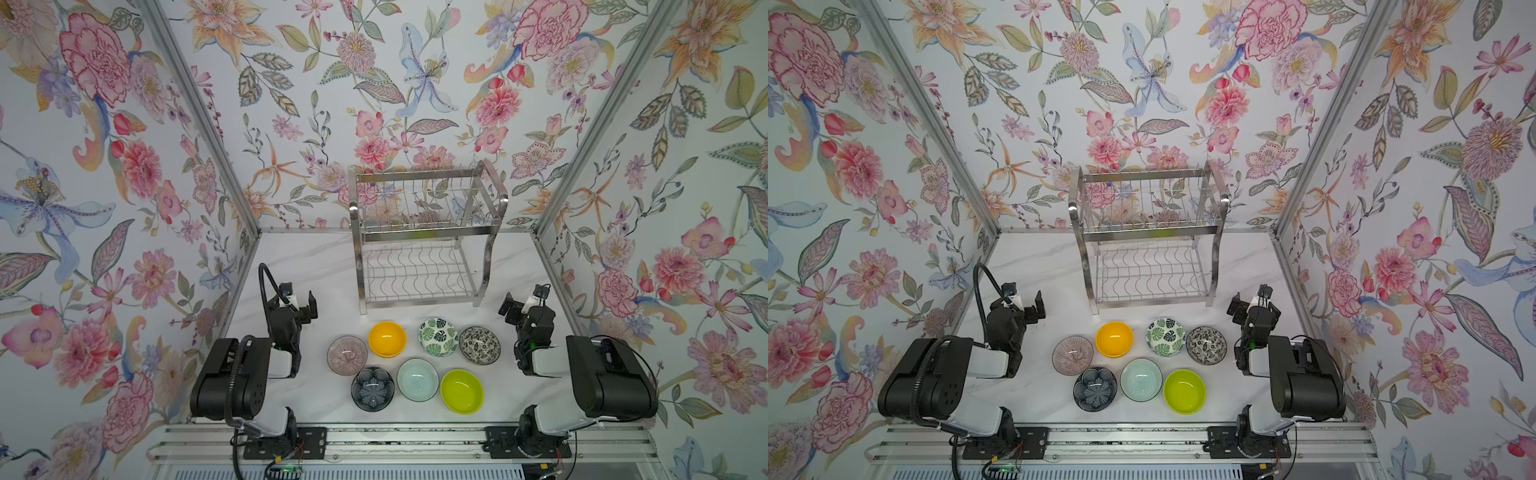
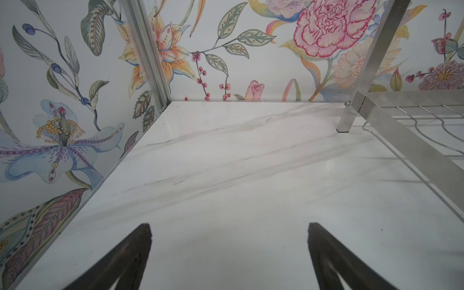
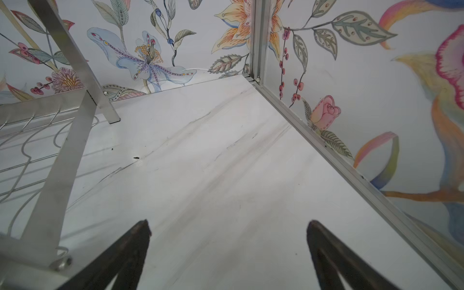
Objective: Load bowls into a dish rack
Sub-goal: Move the dish rack to the top-center of the table.
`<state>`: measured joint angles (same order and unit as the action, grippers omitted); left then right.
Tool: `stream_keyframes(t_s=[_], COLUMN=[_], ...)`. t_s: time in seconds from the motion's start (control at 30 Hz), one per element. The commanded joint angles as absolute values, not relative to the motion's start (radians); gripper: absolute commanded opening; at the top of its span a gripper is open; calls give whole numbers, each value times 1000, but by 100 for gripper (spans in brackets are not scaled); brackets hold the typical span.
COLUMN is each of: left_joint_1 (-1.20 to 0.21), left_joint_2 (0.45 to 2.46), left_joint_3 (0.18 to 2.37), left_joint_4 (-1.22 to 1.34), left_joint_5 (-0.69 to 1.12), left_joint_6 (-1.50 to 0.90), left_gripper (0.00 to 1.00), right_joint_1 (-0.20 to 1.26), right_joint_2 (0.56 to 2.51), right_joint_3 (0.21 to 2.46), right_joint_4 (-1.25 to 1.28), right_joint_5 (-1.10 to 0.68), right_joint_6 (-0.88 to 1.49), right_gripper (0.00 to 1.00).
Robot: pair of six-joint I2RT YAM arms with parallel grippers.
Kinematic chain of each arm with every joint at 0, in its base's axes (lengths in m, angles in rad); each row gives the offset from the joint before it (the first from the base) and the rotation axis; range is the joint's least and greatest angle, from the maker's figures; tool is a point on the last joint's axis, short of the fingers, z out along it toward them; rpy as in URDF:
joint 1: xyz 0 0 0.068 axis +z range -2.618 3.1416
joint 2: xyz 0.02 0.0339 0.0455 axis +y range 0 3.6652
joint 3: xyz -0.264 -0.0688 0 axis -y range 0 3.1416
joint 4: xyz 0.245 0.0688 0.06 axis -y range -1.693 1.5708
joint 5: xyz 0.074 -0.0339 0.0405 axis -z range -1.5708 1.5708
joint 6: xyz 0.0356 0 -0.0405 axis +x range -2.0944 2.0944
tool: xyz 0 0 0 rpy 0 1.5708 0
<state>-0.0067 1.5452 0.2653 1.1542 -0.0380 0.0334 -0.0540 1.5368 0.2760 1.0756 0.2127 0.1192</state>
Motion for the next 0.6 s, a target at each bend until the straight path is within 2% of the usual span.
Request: stream_keyframes(t_s=[0.0,0.57], left_joint_1=[-11,-10], left_joint_2=[1556,1555], left_joint_3=[284,283], left_joint_4=[1188,1194], left_joint_5=[-55,-97], left_joint_6=[43,29], left_gripper=[99,99], right_joint_1=[-52,-53], right_joint_2=[1548,1549], right_joint_3=[297,296], right_joint_4=[1098,1098], right_joint_5=[209,209], right_joint_6=[109,109], right_gripper=[98,98])
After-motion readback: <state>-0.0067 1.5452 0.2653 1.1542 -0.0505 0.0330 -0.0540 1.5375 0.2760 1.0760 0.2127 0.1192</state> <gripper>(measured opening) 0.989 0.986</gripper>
